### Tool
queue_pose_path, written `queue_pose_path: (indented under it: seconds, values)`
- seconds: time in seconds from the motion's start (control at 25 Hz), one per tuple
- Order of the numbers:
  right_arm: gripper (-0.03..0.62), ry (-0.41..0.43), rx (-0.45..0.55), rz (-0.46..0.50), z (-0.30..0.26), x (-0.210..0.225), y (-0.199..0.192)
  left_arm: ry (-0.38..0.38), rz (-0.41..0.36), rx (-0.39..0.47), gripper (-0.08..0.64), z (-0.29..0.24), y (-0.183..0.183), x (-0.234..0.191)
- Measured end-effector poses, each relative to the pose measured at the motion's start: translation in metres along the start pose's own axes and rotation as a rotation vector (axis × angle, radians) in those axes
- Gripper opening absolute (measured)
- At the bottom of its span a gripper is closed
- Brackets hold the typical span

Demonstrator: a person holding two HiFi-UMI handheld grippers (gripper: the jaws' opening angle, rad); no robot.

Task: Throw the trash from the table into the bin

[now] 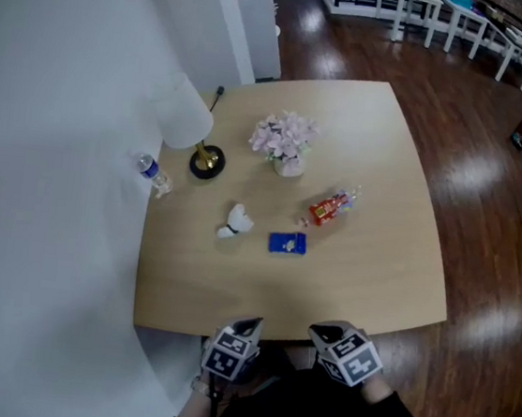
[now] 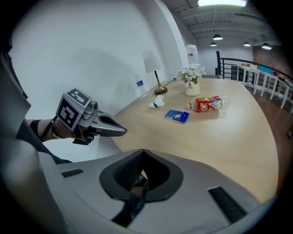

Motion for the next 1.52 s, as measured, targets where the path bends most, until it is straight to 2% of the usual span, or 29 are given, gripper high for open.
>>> queue_pose_path:
  seconds: [0.08,0.28,0.48,0.6,0.76,1.0,1.12,1.2,1.36,1.52]
  values:
    - [0.005,0.013,0.005,-0.029,-0.006,0.013,0.010,-0.024,-0.045,-0.045,0.017,-0.015,0.019,-0.011]
    - [0.005,0.057,0.030,-0.078,-0.024,0.050,0.029,-0.032,-0.155,-0.150,0.295,-0.057,0.076,-0.050]
    - [0.005,0.089,0.026,-0.120,-0.039,0.082,0.038,-0.058,-0.243,-0.249,0.390,-0.097,0.123,-0.095]
    - [0.005,0.095,0.015,-0.140,-0.044,0.099,0.037,-0.068,-0.320,-0.327,0.393,-0.122,0.137,-0.117]
    - [0.005,0.089,-0.004,-0.170,-0.051,0.122,0.032,-0.096,-0.410,-0.438,0.393,-0.149,0.139,-0.138]
    - [0.005,0.087,-0.014,-0.217,-0.053,0.148,0.032,-0.131,-0.397,-0.509,0.391,-0.165,0.131,-0.151]
    - [0.005,0.085,-0.018,-0.224,-0.055,0.157,0.031,-0.134,-0.383,-0.505,0.381,-0.166,0.130,-0.150]
    - [0.005,0.092,-0.022,-0.225,-0.057,0.160,0.030,-0.120,-0.372,-0.480,0.311,-0.165,0.132,-0.150]
    - [0.005,0.120,-0.023,-0.220,-0.057,0.164,0.033,-0.091,-0.371,-0.450,0.285,-0.165,0.132,-0.141]
    - [0.005,0.139,-0.018,-0.210,-0.060,0.166,0.033,-0.077,-0.319,-0.416,0.268,-0.157,0.127,-0.127]
Point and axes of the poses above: the fingertips, and each gripper's own axes: z backward along the fingers, x to its right, y out of its top, the point moved 5 cm from there along z, backward along the fingers, and after that the axes turned 14 degrees about -y, right-handed, at the moved point
